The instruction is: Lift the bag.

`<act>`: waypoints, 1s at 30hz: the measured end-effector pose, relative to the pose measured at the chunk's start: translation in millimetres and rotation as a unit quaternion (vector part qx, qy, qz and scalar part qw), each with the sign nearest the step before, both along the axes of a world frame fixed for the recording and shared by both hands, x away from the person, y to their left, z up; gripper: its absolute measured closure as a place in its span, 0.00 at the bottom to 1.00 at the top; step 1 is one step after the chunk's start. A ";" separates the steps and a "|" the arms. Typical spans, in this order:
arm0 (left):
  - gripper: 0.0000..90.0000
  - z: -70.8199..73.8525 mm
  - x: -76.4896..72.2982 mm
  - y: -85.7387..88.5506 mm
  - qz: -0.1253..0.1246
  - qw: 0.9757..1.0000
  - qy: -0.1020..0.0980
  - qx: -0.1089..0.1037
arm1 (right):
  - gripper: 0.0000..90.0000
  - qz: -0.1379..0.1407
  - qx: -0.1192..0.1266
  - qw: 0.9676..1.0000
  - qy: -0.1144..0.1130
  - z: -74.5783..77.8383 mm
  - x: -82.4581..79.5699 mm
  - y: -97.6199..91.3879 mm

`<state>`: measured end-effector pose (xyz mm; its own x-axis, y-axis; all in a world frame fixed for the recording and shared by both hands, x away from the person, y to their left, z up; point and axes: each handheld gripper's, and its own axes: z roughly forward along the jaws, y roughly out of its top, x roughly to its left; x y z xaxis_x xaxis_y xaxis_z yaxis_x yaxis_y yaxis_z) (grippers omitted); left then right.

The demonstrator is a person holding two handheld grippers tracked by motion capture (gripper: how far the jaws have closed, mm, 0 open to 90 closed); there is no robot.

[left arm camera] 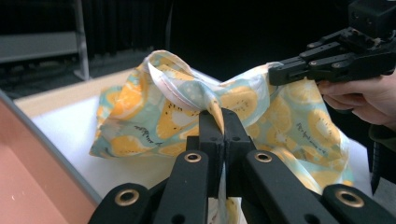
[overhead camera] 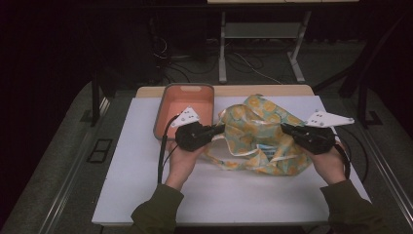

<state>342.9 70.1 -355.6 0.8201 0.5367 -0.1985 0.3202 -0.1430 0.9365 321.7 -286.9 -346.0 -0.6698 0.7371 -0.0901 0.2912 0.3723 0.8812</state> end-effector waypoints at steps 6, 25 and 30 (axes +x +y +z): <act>0.98 -19.8 7.0 4.7 0.013 0.999 0.033 0.014 | 0.99 0.055 0.007 0.997 0.045 -23.4 4.2 21.3; 0.28 -17.0 -34.4 31.3 0.014 0.996 0.018 0.087 | 0.40 0.166 0.021 0.980 0.106 -36.1 -24.0 55.9; 0.16 -18.7 -49.2 53.7 0.016 0.995 0.014 0.093 | 0.31 0.129 0.034 0.986 0.103 -35.6 -25.6 30.1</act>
<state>293.7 123.8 -374.2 0.7977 0.5919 -0.1149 0.3524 -0.3030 0.8854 296.1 -256.8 -381.6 -0.8350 0.5389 0.1112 0.3701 0.4005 0.8382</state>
